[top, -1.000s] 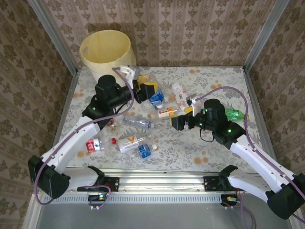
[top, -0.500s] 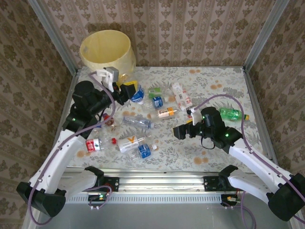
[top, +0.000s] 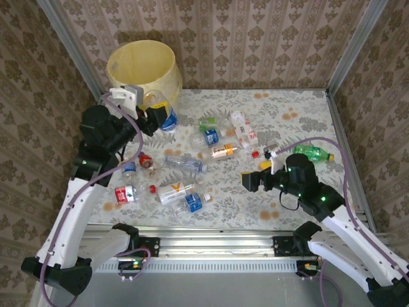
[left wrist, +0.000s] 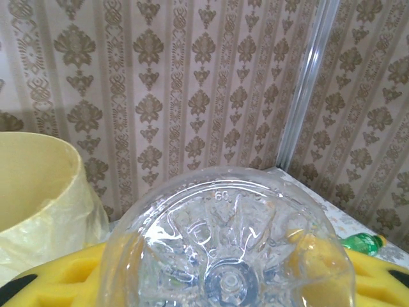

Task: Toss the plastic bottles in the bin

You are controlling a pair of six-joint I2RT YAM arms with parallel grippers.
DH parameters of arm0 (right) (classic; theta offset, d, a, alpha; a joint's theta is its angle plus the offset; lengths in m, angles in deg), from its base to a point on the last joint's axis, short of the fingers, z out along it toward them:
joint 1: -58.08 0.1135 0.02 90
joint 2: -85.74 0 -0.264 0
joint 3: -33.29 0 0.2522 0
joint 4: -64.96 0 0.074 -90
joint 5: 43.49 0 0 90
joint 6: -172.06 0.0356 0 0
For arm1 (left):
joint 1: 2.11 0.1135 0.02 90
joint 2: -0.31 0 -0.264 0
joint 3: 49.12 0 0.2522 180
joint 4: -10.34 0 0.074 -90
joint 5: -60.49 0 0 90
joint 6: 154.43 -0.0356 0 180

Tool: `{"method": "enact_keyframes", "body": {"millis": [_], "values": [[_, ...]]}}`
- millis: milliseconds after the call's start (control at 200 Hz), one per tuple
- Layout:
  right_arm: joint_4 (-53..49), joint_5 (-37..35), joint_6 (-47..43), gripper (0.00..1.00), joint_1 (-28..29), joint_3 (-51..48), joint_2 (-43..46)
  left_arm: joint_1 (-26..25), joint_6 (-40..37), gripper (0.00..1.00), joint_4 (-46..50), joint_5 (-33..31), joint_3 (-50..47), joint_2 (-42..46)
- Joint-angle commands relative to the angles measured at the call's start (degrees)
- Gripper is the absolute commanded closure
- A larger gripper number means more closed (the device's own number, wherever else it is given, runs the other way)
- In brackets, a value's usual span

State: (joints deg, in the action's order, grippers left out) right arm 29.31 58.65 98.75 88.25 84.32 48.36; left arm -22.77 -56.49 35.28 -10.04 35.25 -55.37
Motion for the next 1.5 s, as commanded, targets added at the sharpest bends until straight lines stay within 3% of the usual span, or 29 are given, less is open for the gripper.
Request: {"method": "enact_keyframes", "body": {"millis": [0, 390, 615, 840, 980, 1255, 1395, 1445, 1495], "values": [[-2.6, -3.7, -0.9, 0.0, 0.4, 1.8, 2.5, 2.1, -1.3, 0.62, 1.1, -0.1, 4.0, -0.2], [-6.7, -0.7, -3.2, 0.0, 0.4, 9.2, 3.8, 11.3, -2.3, 0.64, -1.5, 0.4, 17.7, -10.2], [-7.4, -0.6, -4.7, 0.0, 0.5, 10.4, 4.7, 14.4, -1.7, 0.62, -20.7, 2.2, 16.5, -14.0], [-7.0, -1.0, -5.4, 0.0, 0.5, 10.6, 3.4, 14.5, -1.9, 0.62, -43.7, -5.1, 10.2, -15.1], [-6.9, -1.2, -5.6, 0.0, 0.4, 10.5, 3.0, 14.5, -2.7, 0.64, -50.0, -8.8, 9.2, -16.3], [-7.7, -2.1, -5.5, 0.0, 0.5, 10.7, 3.5, 14.8, -2.7, 0.66, -48.4, -9.6, 11.7, -21.6], [-8.1, -1.8, -5.0, 0.0, 0.5, 10.9, 3.7, 15.2, -3.6, 0.65, -41.4, -11.3, 15.4, -26.0], [-8.1, -1.8, -5.0, 0.0, 0.5, 10.9, 3.8, 15.3, -4.1, 0.61, -38.0, -12.7, 17.2, -28.2], [-8.1, -1.7, -4.8, 0.0, 0.5, 10.9, 3.9, 15.7, -4.6, 0.47, -34.9, -14.0, 19.4, -31.2]]}}
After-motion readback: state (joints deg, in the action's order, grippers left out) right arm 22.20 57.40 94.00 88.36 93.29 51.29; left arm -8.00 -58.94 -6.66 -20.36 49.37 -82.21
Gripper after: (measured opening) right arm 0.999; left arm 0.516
